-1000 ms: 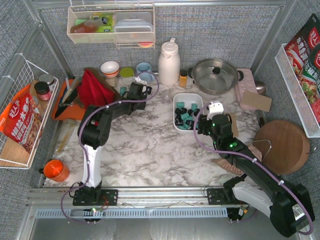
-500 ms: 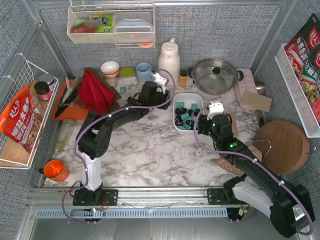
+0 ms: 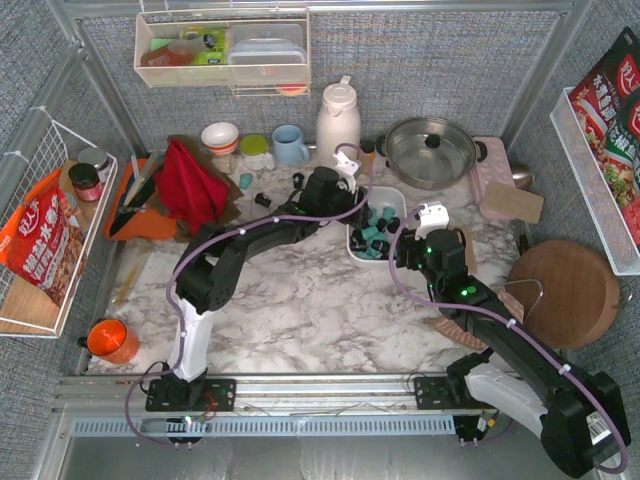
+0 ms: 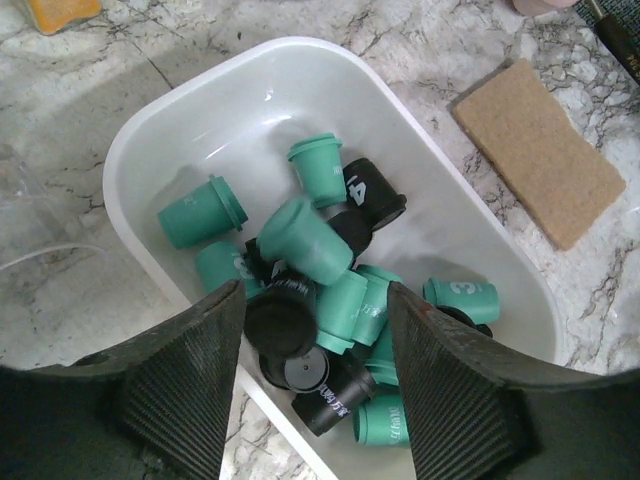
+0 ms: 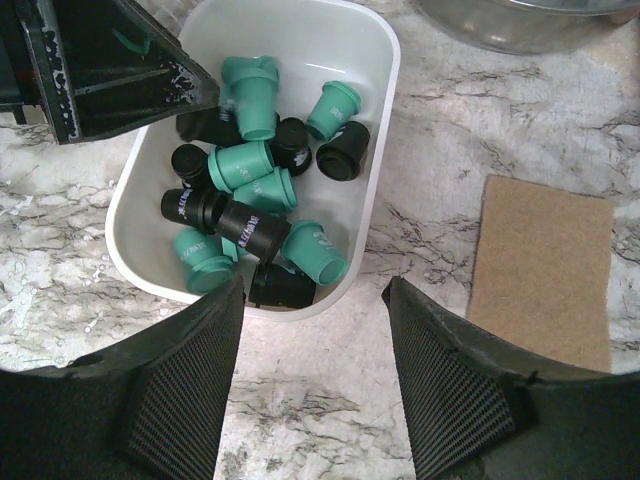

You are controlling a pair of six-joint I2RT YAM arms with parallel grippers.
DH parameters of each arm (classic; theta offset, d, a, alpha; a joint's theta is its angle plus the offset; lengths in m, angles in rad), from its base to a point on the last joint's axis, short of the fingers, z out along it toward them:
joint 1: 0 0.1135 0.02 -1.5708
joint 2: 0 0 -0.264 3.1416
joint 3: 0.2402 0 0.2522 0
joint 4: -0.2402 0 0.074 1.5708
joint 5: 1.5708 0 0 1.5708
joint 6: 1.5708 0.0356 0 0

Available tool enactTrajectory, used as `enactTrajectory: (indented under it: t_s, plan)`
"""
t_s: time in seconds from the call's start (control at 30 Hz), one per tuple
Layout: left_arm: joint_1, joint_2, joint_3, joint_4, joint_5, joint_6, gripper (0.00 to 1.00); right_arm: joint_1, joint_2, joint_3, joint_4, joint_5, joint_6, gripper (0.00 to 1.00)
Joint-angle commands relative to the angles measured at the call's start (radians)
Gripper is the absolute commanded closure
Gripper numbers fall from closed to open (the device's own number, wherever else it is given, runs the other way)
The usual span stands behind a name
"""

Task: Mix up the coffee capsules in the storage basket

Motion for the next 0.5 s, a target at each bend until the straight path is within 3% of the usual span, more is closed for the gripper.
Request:
enactTrajectory:
  t_s: [0.0, 0.1, 0.3, 0.47]
  plan:
    - [-0.002, -0.014, -0.004, 0.016, -0.023, -0.006, 0.30, 0.000, -0.003, -0.002, 0.021, 0.008, 0.003, 0.36]
    - [-0.003, -0.044, -0.024, 0.027, -0.049, 0.005, 0.19, 0.000, -0.001, -0.001, 0.022, 0.008, 0.003, 0.36]
    - [-0.001, -0.165, -0.126, 0.085, -0.259, 0.050, 0.19, 0.000, 0.000, -0.001, 0.021, 0.008, 0.003, 0.36]
    - [0.018, -0.203, -0.139, -0.007, -0.528, 0.075, 0.19, 0.000, 0.004, 0.000, 0.023, 0.004, 0.006, 0.36]
